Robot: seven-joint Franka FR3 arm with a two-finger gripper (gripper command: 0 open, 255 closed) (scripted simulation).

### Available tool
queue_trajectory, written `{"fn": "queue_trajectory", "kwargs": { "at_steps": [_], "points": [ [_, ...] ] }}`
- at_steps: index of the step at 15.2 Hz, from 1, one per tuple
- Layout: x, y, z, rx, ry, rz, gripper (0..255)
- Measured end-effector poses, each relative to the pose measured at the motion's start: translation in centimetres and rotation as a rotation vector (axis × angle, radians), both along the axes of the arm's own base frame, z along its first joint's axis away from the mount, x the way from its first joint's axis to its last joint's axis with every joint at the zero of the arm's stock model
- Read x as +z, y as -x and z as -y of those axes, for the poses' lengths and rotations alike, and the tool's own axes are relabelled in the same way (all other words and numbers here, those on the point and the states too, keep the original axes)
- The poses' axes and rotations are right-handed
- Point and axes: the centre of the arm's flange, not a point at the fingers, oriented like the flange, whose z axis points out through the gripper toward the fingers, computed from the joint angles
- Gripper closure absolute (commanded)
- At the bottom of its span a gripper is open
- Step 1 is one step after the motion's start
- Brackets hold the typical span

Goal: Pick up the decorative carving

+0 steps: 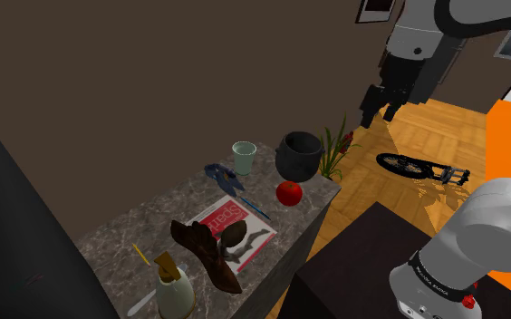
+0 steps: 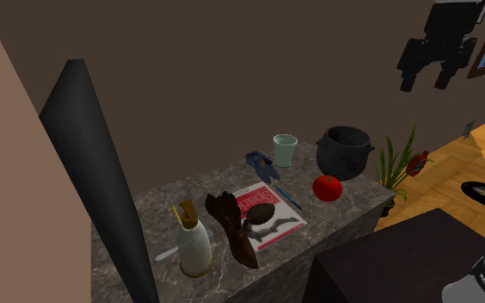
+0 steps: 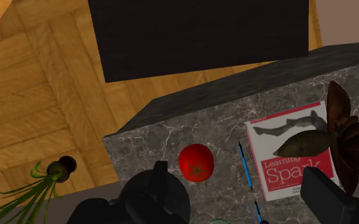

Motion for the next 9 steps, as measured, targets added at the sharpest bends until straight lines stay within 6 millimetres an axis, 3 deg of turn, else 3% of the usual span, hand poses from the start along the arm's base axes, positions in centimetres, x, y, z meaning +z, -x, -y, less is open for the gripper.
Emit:
{"fn": "queue_trajectory", "kwargs": {
  "at_steps": [3,9],
  "points": [
    [-1.2,-0.4,-1.0,-0.001,0.001,0.001,0],
    [-6.0,-2.8,-6.0,-0.008,0.002,0.009,0]
  ]
}}
